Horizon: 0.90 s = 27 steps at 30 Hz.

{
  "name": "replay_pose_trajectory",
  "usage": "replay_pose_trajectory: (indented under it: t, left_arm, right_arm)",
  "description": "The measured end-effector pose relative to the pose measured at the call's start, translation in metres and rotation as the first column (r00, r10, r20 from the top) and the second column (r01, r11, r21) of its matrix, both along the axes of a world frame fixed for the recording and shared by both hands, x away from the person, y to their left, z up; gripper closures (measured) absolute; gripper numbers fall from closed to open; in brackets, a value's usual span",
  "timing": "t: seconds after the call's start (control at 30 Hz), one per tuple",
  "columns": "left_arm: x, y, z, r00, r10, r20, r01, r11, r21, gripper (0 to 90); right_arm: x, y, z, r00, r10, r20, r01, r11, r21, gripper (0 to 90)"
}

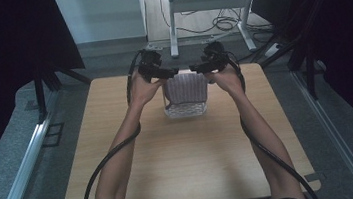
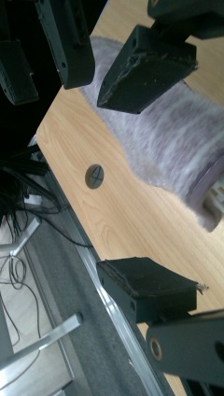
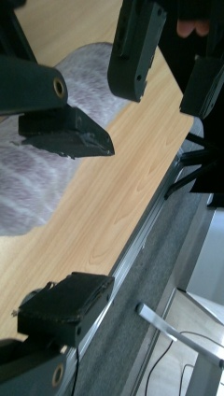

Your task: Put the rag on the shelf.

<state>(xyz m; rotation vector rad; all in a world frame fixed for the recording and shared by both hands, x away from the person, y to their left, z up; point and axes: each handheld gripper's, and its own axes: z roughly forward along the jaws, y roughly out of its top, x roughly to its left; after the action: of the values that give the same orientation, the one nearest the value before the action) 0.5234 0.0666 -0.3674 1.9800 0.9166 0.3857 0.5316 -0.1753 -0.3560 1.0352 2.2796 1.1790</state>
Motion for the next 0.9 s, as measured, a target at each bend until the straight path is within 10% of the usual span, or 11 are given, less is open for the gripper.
replay_pose_trajectory:
  t: [0.9]
  left_arm:
    - [-0.076, 0.008, -0.003, 0.9927, -0.102, 0.065, 0.098, 0.9938, 0.053, 9.8]
  right_arm:
    - [-0.072, -0.017, -0.016, 0.9937, 0.11, -0.019, -0.11, 0.9939, -0.007, 13.3]
